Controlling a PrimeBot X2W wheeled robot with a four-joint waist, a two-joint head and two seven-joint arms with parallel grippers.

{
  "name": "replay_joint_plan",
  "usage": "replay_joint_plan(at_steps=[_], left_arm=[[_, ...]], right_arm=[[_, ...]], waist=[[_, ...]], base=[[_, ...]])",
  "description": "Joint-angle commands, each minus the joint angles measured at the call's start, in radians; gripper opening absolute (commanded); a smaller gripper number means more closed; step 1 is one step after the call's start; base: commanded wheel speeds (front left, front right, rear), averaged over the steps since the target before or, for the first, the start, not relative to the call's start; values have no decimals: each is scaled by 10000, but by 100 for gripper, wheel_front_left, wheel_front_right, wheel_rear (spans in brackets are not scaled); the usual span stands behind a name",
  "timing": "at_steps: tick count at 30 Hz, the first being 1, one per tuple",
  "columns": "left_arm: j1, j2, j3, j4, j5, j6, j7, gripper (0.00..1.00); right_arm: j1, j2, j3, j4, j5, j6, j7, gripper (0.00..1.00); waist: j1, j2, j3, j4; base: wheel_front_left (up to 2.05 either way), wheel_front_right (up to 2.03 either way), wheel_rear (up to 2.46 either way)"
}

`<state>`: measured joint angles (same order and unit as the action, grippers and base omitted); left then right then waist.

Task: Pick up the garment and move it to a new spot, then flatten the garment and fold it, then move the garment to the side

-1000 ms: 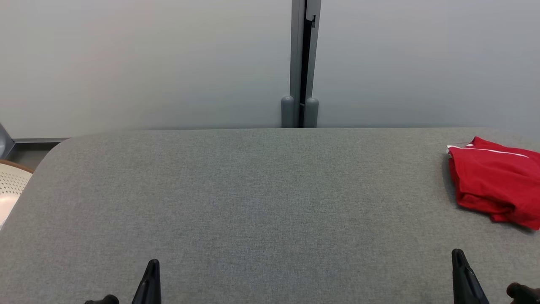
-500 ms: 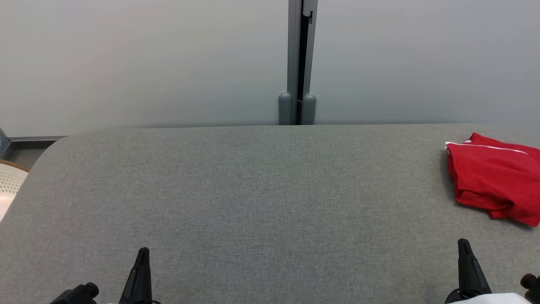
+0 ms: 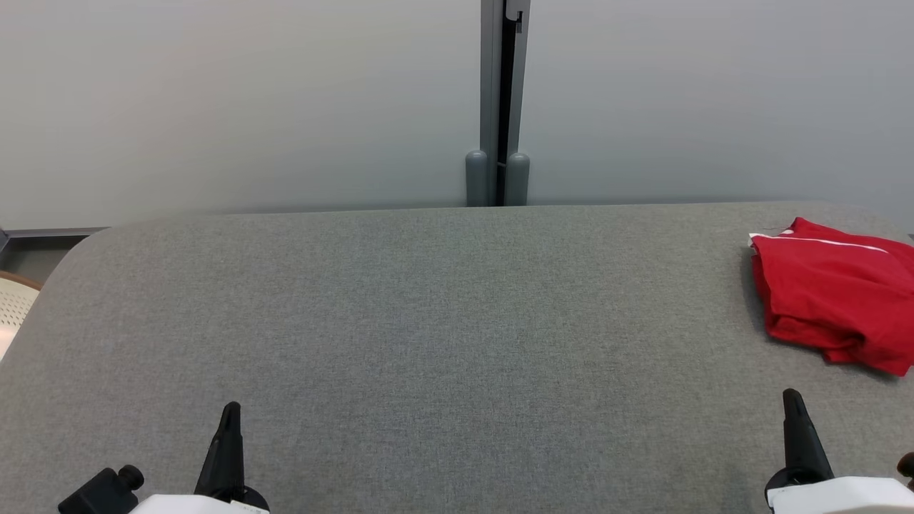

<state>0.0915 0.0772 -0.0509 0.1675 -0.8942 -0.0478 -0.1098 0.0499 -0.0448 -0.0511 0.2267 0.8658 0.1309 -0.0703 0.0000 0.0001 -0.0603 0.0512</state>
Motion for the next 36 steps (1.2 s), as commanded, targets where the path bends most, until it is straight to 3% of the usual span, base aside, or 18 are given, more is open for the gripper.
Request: replay_joint_plan(at_steps=[1,36], left_arm=[[-338,60,76,-74,-317,-80,50,0],[-1220,89,654,351,-4089,-492,995,0]], right_arm=[[-276,-47,-41,-74,293,0,70,0],[-995,-66,-357,45,4021,0,1018,0]], waist=[[0,-1,9,-7],[0,-1,280,-226]], base=[[0,0,0],[0,0,0]])
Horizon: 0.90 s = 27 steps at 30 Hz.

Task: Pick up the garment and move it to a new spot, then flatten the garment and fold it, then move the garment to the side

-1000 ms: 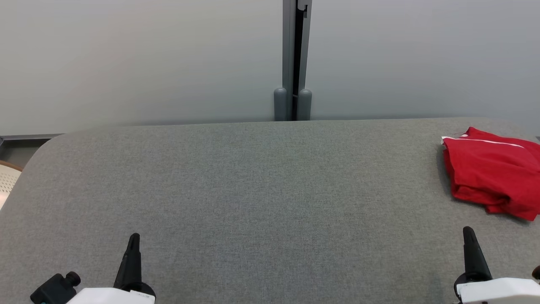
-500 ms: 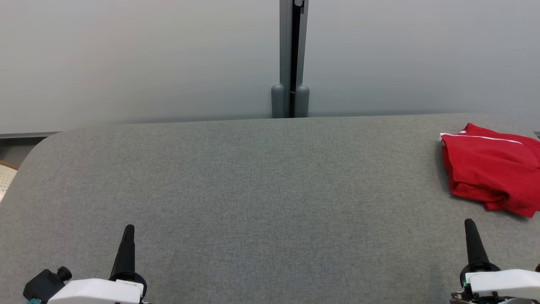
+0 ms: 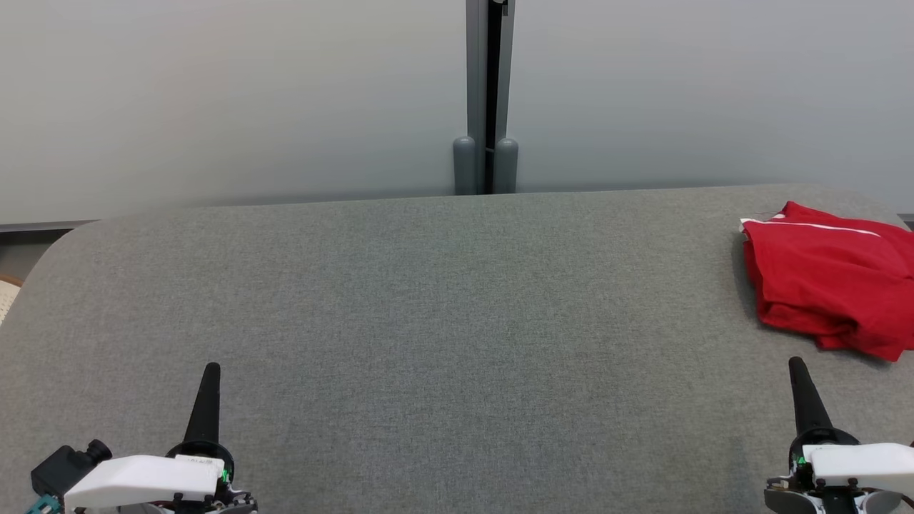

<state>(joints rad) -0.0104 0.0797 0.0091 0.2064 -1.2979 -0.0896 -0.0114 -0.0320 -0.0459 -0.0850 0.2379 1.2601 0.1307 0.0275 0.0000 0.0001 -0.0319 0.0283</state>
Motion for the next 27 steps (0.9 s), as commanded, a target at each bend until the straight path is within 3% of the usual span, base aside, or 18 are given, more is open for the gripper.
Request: replay_joint_plan(at_steps=[1,27], left_arm=[[-228,64,69,-25,-145,-84,28,0],[-740,25,466,236,-2326,-320,627,0]], right_arm=[[-195,-53,-23,-62,172,2,51,0],[-594,-62,-212,20,2359,1,607,0]], waist=[[0,-1,4,-3],[0,-1,211,-171]], base=[[0,0,0],[0,0,0]])
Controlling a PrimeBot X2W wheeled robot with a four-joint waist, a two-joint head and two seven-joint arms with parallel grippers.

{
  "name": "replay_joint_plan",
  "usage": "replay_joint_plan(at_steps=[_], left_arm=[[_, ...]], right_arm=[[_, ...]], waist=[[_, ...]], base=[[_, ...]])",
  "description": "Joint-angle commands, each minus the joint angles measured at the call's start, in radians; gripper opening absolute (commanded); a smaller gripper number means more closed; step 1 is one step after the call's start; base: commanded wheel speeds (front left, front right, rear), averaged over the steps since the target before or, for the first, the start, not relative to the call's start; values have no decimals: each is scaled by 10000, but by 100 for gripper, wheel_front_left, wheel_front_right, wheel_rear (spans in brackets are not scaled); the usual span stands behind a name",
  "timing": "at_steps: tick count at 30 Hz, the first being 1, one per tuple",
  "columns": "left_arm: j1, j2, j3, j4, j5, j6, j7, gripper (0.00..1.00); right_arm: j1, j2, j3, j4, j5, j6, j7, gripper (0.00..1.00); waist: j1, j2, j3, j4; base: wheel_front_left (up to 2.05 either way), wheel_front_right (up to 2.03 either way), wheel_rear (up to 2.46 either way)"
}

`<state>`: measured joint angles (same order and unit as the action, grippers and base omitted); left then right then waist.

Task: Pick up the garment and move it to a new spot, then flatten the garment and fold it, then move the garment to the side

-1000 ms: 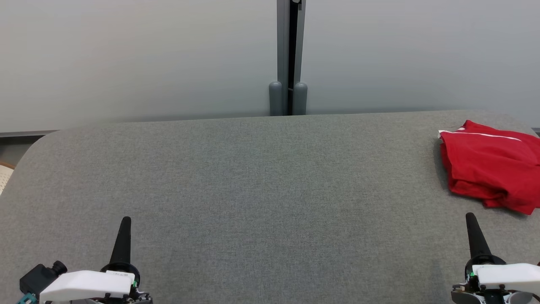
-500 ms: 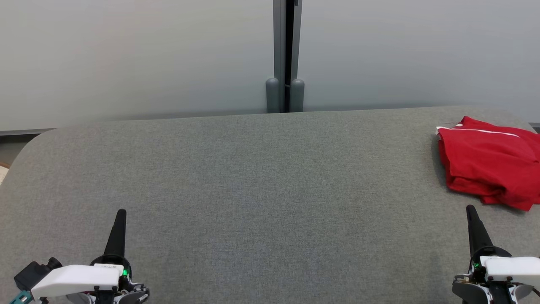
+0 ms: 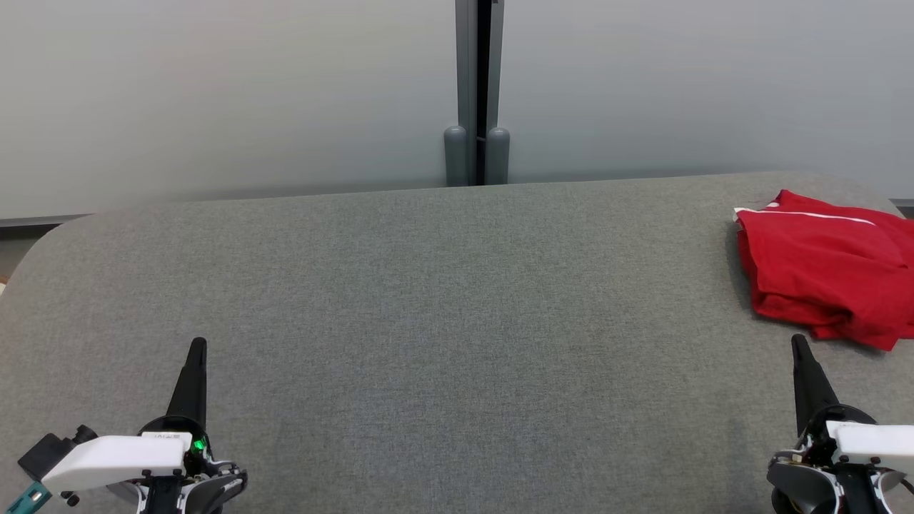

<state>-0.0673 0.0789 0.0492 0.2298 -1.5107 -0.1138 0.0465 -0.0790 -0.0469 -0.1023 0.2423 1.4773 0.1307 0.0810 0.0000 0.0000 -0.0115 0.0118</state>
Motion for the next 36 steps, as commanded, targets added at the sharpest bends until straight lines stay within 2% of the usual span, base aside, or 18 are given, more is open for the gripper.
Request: replay_joint_plan(at_steps=[1,17,36], left_arm=[[-194,33,84,11,-275,-89,73,0],[-488,0,302,148,-1375,-216,401,0],[-467,-60,375,155,-1274,-191,460,0]], right_arm=[[-138,-50,-41,-20,267,1,87,0],[-360,-54,-135,30,1394,0,372,0],[-363,-53,-128,29,1377,0,363,0]], waist=[[0,0,15,-12],[0,0,142,-115],[0,0,146,-118]], base=[[0,0,0],[0,0,0],[0,0,0]])
